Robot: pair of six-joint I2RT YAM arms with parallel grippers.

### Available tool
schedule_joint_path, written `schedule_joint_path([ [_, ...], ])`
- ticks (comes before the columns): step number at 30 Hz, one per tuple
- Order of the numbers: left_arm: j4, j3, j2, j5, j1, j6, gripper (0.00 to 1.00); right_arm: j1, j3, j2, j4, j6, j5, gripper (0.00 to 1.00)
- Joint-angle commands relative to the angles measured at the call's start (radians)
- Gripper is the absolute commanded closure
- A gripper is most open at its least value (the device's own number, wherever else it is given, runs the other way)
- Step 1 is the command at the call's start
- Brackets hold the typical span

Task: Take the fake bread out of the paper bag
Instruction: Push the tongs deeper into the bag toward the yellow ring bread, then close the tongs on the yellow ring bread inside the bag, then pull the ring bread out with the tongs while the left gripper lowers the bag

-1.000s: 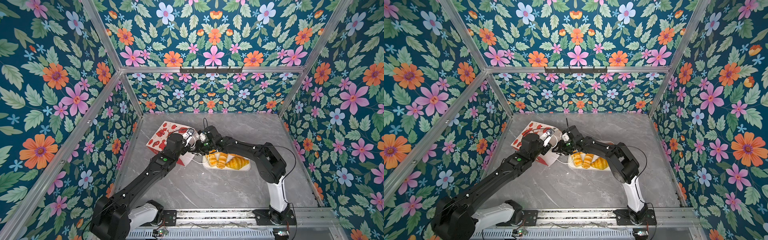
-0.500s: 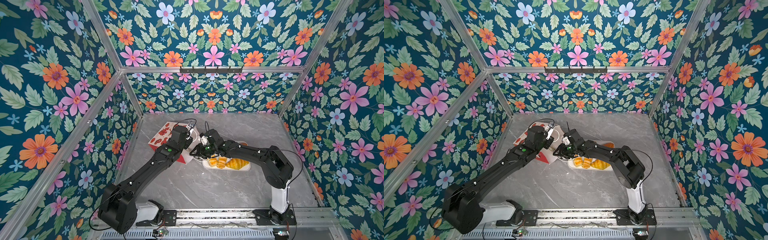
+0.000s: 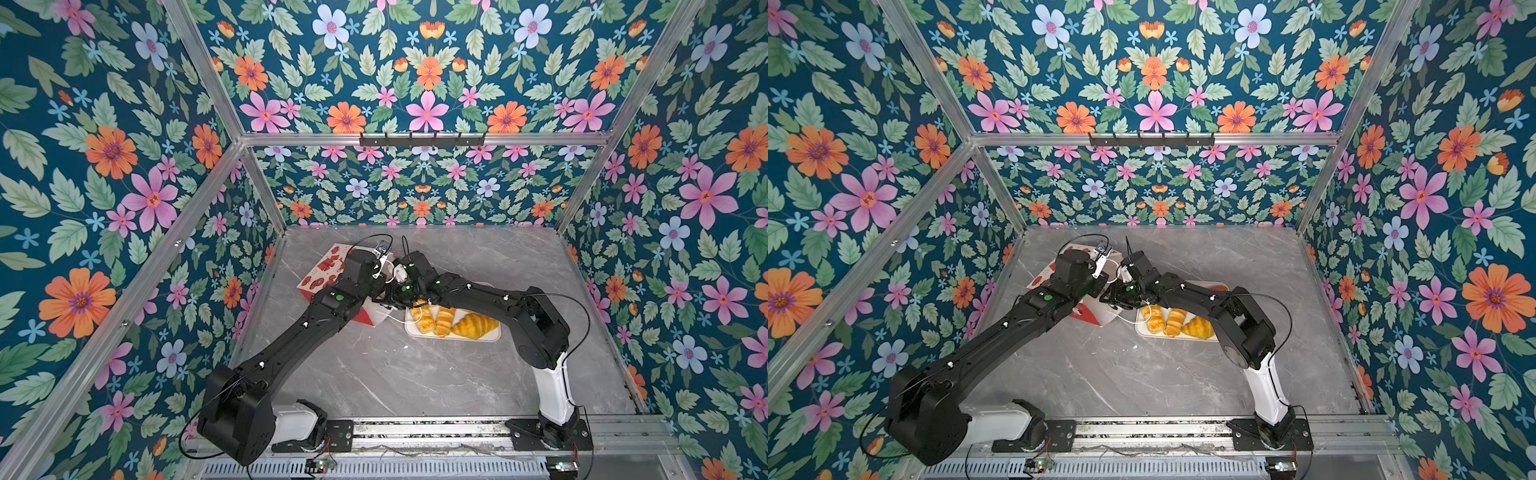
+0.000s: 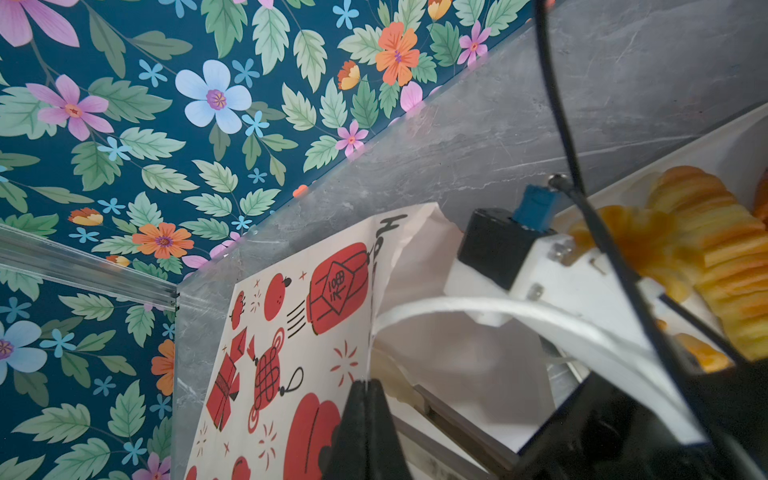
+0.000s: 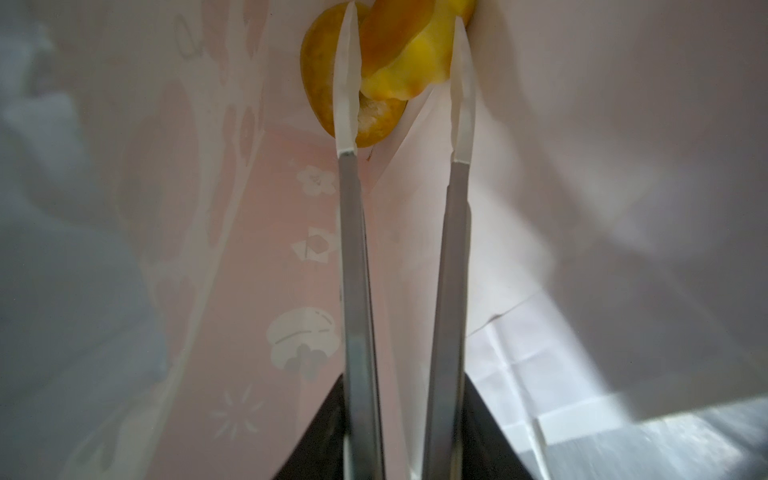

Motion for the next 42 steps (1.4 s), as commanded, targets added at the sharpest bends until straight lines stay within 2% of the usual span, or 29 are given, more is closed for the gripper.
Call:
schedule_joint_path([
  [1,0.008,0.0,-0.004,0.013,0.0,-0.017,1.0,0.004,0.031,0.02,0.002,-0.001,-0.015,0.63],
  [6,0.015,-0.003,-0.008,0.024,0.0,-0.022,1.0,0.015,0.067,0.05,-0.013,-0.003,-0.019,0.64],
  [17,0.021,-0.023,-0.022,0.007,0.0,-0.025,1.0,0.02,0.013,0.016,0.003,-0.014,0.011,0.83],
  [32,0.018,-0.034,-0.028,-0.036,0.001,-0.017,1.0,-0.017,-0.232,-0.238,-0.016,-0.077,0.058,0.85],
  [42,0.019,-0.032,-0.02,-0.049,0.002,-0.019,1.0,-0.024,-0.299,-0.396,-0.169,-0.191,0.117,0.85],
])
